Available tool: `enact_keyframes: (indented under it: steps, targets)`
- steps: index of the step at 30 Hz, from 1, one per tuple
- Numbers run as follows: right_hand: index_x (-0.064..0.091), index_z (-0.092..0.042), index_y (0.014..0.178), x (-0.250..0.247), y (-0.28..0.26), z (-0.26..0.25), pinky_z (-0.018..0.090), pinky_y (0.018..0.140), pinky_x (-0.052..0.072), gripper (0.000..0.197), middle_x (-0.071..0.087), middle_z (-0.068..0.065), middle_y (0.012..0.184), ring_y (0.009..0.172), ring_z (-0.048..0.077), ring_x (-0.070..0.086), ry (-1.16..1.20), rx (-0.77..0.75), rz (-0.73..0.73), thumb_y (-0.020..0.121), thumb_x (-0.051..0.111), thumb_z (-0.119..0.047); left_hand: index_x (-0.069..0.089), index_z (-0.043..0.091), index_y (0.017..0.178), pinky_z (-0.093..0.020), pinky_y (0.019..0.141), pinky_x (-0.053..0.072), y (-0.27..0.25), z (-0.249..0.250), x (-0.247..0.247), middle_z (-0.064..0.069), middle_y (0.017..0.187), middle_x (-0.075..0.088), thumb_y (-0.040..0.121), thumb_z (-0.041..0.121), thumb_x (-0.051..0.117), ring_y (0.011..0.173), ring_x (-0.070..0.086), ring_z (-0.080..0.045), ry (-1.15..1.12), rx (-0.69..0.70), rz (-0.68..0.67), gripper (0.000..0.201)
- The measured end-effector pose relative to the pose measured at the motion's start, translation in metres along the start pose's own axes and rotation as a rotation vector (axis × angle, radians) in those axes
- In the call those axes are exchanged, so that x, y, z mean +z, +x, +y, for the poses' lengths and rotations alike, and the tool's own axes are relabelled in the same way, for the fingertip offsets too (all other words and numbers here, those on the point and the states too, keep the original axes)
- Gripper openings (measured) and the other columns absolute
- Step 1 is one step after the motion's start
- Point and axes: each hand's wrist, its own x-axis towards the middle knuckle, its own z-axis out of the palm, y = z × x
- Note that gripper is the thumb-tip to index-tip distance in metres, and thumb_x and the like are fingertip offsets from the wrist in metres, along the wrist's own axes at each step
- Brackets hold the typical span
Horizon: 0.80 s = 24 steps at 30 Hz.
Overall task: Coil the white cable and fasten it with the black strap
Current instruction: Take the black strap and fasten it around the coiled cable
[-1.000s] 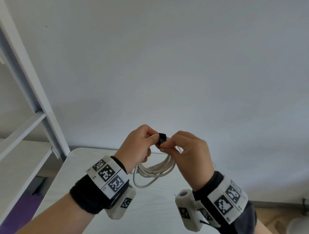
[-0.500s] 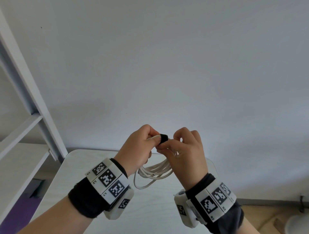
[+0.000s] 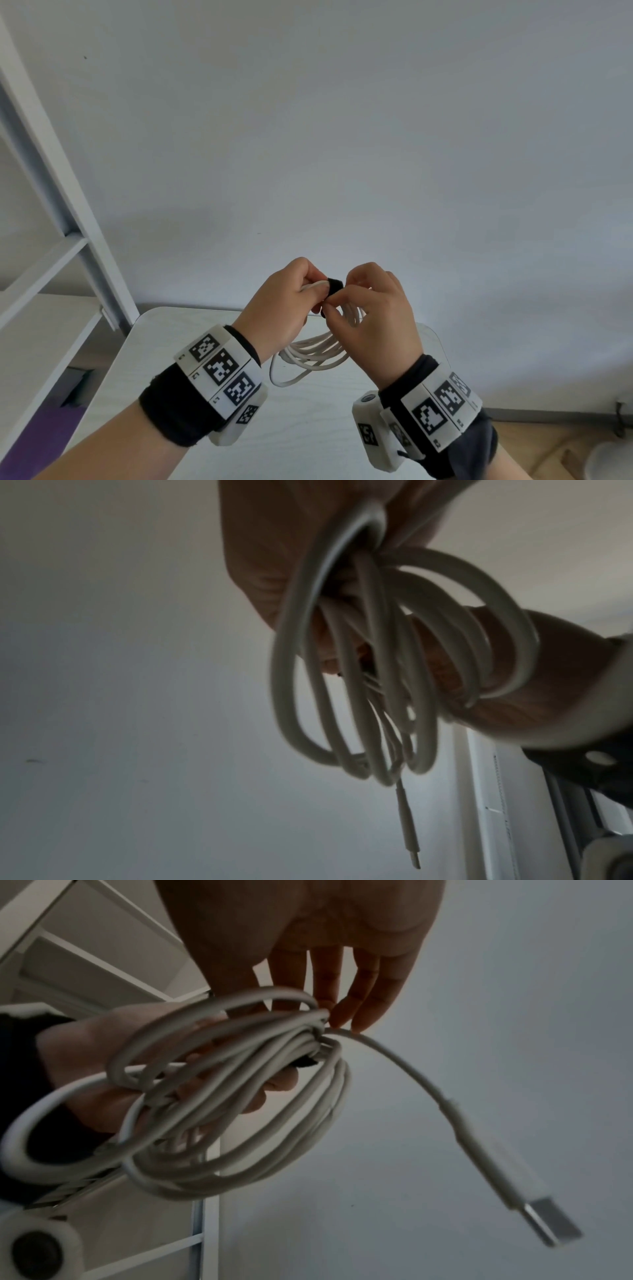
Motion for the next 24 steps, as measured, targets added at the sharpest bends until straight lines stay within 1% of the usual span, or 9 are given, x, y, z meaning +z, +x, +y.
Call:
enact_keyframes:
  steps: [3,6,9,13,15,17,19,21,24]
  targets:
    - [0.065,-0.023,0.062,0.0031,-0.0001,0.0,0.011,0.067,0.032,0.009,0.045,-0.01,0.079,0.07,0.017,0.048,-0.016,-0.011,0.005,0.07,0.061,-0.024,0.053,0.017,0.082,-0.018,0.043,0.027,0.0002,-0.0022,0.0008,0.005,0.061,0.054,0.092,0.021,0.052,0.035,0.041,0.0,0.047,0.01,-0.004,0.01]
    - [0.057,-0.022,0.061,0.0055,-0.0011,0.0002,0.01,0.064,0.032,0.01,0.042,-0.011,0.078,0.067,0.016,0.046,-0.015,-0.028,0.01,0.068,0.063,-0.02,0.053,0.018,0.082,-0.018,0.043,0.027,-0.0001,-0.0044,0.0008,0.004,0.062,0.054,0.092,0.02,0.052,0.035,0.039,-0.002,0.049,0.016,-0.009,0.01]
    - [0.055,-0.016,0.061,0.0065,-0.0014,0.0024,0.013,0.064,0.032,0.01,0.044,-0.009,0.077,0.066,0.015,0.045,-0.043,-0.056,-0.011,0.069,0.061,-0.017,0.053,0.016,0.084,-0.018,0.041,0.027,-0.0008,-0.0062,0.0004,0.001,0.062,0.053,0.092,0.02,0.051,0.035,0.035,-0.003,0.046,0.015,-0.026,0.009]
    - [0.045,-0.013,0.061,0.0057,0.0014,0.0038,0.023,0.055,0.035,0.025,0.047,-0.002,0.068,0.058,0.02,0.044,-0.054,-0.084,0.008,0.065,0.065,0.002,0.052,0.016,0.083,-0.016,0.039,0.026,-0.0015,-0.0081,0.0006,0.0,0.062,0.052,0.093,0.021,0.051,0.034,0.033,-0.003,0.032,0.014,-0.049,0.011]
    - [0.04,-0.015,0.066,0.0053,0.0037,0.003,0.026,0.051,0.038,0.03,0.044,-0.002,0.066,0.056,0.022,0.044,-0.037,-0.081,0.016,0.065,0.065,0.003,0.052,0.017,0.083,-0.015,0.038,0.026,-0.0017,-0.008,0.0011,-0.001,0.063,0.052,0.093,0.021,0.051,0.033,0.033,-0.003,0.032,0.018,-0.052,0.011]
    - [0.037,-0.021,0.073,0.005,0.0058,0.0026,0.018,0.052,0.034,0.033,0.042,-0.006,0.071,0.059,0.02,0.044,-0.013,-0.039,0.001,0.067,0.064,-0.002,0.052,0.017,0.083,-0.016,0.039,0.026,-0.0017,-0.0067,0.0011,-0.001,0.063,0.051,0.092,0.022,0.051,0.033,0.033,-0.003,0.022,0.029,-0.053,0.01]
    - [0.04,-0.024,0.082,0.0045,0.007,0.0036,0.013,0.054,0.03,0.03,0.046,-0.009,0.078,0.063,0.015,0.046,0.02,0.04,-0.045,0.07,0.063,-0.009,0.052,0.017,0.084,-0.017,0.039,0.025,-0.0019,-0.0049,0.0004,-0.002,0.063,0.05,0.091,0.023,0.052,0.034,0.032,-0.004,0.004,0.052,-0.057,0.009]
    - [0.045,-0.022,0.091,0.0042,0.0074,0.0042,0.013,0.055,0.031,0.027,0.054,-0.011,0.082,0.065,0.012,0.048,0.05,0.117,-0.118,0.072,0.063,-0.013,0.053,0.018,0.085,-0.02,0.041,0.025,-0.0017,-0.0045,-0.0005,-0.004,0.064,0.049,0.091,0.024,0.053,0.036,0.031,-0.005,0.025,0.086,-0.064,0.009]
    - [0.047,-0.025,0.093,0.0057,0.0065,0.0044,0.019,0.054,0.034,0.028,0.065,-0.005,0.074,0.068,0.017,0.055,0.127,0.222,-0.211,0.072,0.061,-0.014,0.052,0.018,0.086,-0.019,0.041,0.026,-0.0018,-0.0065,-0.0016,-0.005,0.066,0.052,0.093,0.022,0.051,0.035,0.032,-0.003,0.103,0.118,-0.08,0.007]
